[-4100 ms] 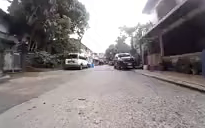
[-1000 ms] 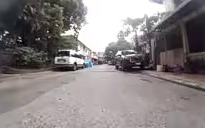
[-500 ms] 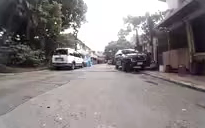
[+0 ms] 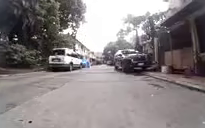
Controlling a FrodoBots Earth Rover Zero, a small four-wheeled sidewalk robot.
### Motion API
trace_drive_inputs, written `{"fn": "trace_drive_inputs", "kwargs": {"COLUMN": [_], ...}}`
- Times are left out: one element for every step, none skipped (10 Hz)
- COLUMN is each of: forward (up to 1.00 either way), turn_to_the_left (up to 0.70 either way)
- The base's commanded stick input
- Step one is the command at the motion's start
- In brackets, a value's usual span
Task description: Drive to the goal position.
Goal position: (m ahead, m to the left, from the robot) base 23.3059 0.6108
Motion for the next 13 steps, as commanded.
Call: {"fn": "trace_drive_inputs", "kwargs": {"forward": [0.7,0.7,0.7,0.7,0.7,0.7,0.7,0.7,0.7,0.7,0.7,0.7,0.7], "turn_to_the_left": [0.0,0.0,0.0,0.0,0.0,0.0,0.0,0.0,0.0,0.0,0.0,0.0,0.25]}}
